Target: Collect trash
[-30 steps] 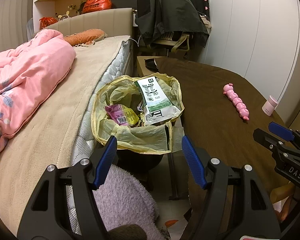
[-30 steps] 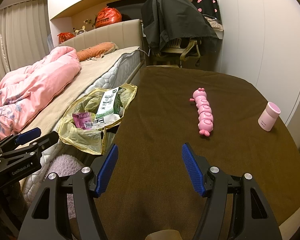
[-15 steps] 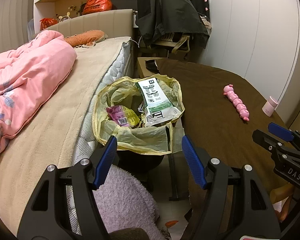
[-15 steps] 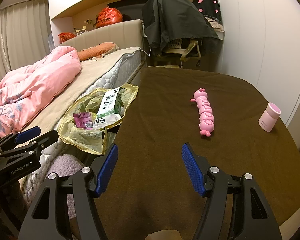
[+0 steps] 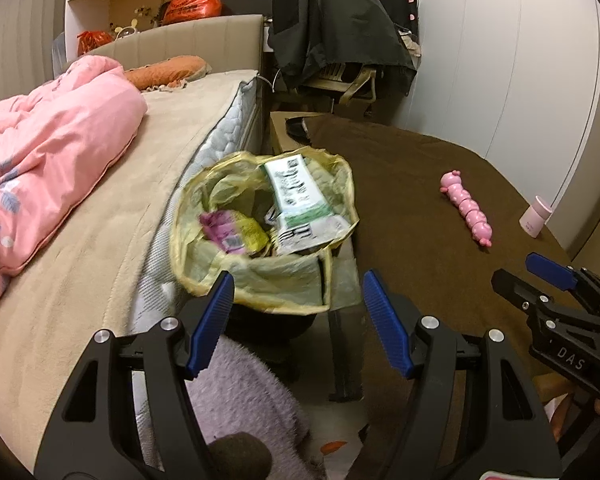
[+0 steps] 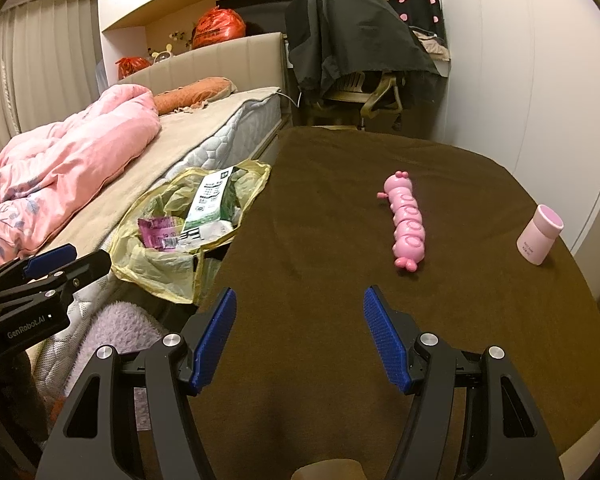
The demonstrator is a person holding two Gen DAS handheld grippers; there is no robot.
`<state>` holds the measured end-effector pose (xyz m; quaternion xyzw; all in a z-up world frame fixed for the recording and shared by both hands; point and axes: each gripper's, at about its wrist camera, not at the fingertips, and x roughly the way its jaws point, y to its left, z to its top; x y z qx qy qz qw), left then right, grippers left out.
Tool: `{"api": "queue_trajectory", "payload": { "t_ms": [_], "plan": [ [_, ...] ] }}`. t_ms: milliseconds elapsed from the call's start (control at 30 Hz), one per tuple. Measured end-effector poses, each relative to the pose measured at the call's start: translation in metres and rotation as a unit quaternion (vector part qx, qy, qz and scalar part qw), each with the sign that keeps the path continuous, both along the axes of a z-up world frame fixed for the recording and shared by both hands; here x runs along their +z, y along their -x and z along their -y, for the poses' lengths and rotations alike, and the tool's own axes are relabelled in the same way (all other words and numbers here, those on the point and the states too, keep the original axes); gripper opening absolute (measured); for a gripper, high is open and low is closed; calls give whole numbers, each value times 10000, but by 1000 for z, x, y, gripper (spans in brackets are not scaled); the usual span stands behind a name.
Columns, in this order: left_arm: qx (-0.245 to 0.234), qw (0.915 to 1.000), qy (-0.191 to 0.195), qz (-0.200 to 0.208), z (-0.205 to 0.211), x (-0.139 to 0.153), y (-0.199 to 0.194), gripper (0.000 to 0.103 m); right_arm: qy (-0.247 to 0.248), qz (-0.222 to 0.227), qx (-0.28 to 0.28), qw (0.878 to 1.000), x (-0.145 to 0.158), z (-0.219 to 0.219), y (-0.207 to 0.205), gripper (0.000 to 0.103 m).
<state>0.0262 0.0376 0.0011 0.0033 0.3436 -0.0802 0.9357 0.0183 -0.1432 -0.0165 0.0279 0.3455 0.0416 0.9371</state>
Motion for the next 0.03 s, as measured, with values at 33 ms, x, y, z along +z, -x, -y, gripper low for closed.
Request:
{"api": "queue_trajectory", "payload": {
  "t_ms": [33],
  "plan": [
    [-10,10000,22,20,6,1,-2,64,-102,-16,39,9999,1,8,-4,63]
  ]
}}
